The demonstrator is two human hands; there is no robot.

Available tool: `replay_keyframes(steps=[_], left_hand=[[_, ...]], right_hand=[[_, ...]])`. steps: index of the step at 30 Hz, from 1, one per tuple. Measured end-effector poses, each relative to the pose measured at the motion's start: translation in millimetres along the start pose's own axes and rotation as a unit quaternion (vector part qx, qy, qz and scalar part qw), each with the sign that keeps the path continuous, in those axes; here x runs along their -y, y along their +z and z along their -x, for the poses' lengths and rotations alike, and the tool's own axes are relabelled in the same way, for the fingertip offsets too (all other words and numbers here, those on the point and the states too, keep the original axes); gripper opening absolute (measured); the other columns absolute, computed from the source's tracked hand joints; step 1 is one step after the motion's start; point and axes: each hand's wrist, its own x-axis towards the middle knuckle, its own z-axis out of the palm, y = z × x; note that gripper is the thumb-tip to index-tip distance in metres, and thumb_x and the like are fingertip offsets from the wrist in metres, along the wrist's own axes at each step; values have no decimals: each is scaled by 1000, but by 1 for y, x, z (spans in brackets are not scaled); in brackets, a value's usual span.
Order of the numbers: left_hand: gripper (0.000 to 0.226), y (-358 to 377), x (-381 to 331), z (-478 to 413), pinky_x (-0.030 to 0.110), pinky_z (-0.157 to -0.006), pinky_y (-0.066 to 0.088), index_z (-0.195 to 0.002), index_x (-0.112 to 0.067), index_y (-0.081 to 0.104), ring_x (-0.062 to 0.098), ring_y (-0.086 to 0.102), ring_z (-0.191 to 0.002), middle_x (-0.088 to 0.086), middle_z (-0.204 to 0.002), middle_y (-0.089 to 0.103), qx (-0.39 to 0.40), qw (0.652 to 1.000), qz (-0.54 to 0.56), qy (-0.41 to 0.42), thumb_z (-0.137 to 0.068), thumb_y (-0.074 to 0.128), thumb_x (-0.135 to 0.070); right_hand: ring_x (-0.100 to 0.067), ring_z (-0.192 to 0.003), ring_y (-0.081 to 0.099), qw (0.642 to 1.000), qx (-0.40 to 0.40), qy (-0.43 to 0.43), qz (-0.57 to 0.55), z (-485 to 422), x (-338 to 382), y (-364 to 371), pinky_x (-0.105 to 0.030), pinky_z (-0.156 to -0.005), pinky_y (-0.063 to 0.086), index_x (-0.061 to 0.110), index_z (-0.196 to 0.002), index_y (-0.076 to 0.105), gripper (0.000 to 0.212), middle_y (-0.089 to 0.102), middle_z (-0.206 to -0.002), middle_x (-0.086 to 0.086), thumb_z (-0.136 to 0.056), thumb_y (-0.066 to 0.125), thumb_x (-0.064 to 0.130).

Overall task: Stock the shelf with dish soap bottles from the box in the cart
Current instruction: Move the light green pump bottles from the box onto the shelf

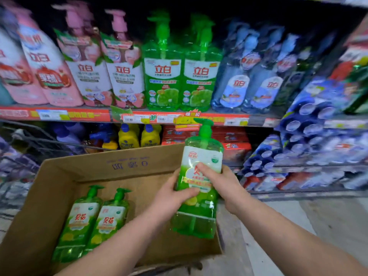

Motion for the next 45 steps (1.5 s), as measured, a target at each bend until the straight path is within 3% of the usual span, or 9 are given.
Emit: replay_keyframes(steps=[2, 5, 10, 14, 19, 24, 29, 40, 45], left_hand=[[45, 34, -5, 6, 18, -72, 54, -109, -40, 56, 5, 68, -79, -13, -90, 69, 19, 1000, -18, 15, -77, 74, -13], [37, 95, -7, 19, 14, -64, 53, -96, -39, 56, 3, 67, -75, -14, -86, 69, 60, 998, -21, 30, -78, 73, -11], [44, 219, 1, 51, 27, -73, 57, -106, -23, 62, 14, 70, -76, -4, -87, 74, 137, 989, -42, 39, -70, 78, -4], [42, 318, 16, 78, 17, -59, 54, -108, -23, 61, 5, 69, -65, -9, -77, 74, 198, 978, -47, 48, -77, 70, 4], [45, 418, 31, 104, 32, -78, 57, -116, -21, 60, 19, 72, -87, 0, -94, 75, 271, 958, -84, 46, -76, 73, -4], [39, 492, 34, 114, 28, -75, 57, -110, -20, 61, 21, 71, -87, 2, -96, 75, 325, 938, -107, 58, -77, 72, -2], [39, 553, 31, 99, 21, -64, 55, -111, -16, 61, 14, 72, -78, 1, -91, 75, 361, 923, -118, 60, -77, 70, 1], [37, 714, 4, -5, 30, -69, 57, -104, -21, 63, 19, 72, -79, 0, -85, 76, 410, 904, -113, 43, -76, 71, 2], [45, 776, -26, -60, 30, -72, 57, -111, -21, 60, 21, 72, -85, 1, -92, 76, 430, 893, -111, 69, -73, 76, -2]], right_hand=[[-21, -86, 73, 1000, -23, -11, -6, 15, 4, -35, -42, -83, 58, 13, -109, 66, 70, 74, -99, -5, -53, 82, 53], [-20, -83, 72, 998, -57, -28, -27, 44, 2, -100, -37, -79, 59, 12, -102, 68, 36, 74, -95, -6, -75, 78, 32], [-13, -70, 72, 988, -126, -55, -74, 99, -17, -222, -25, -65, 58, 8, -99, 69, 23, 75, -86, -4, -80, 75, 19], [-21, -81, 72, 975, -190, -61, -94, 144, -39, -316, -36, -78, 59, 7, -103, 68, 32, 75, -94, -8, -77, 78, 22], [-21, -85, 72, 955, -261, -64, -122, 193, -63, -410, -40, -80, 59, 9, -108, 64, 67, 74, -98, -7, -53, 82, 43], [-19, -75, 71, 938, -303, -77, -148, 217, -79, -480, -30, -69, 59, 14, -90, 67, 12, 74, -89, -7, -80, 74, 15], [-3, -52, 65, 926, -327, -83, -171, 213, -82, -537, -14, -45, 50, 9, -89, 66, 8, 70, -74, -1, -83, 71, 12], [-15, -76, 70, 912, -368, -87, -161, 129, -51, -690, -22, -59, 57, 13, -104, 62, 24, 73, -93, -5, -83, 71, 21], [-5, -62, 70, 915, -355, -121, -149, 85, -23, -751, -18, -54, 55, 18, -91, 62, 7, 72, -80, 3, -87, 67, 16]])
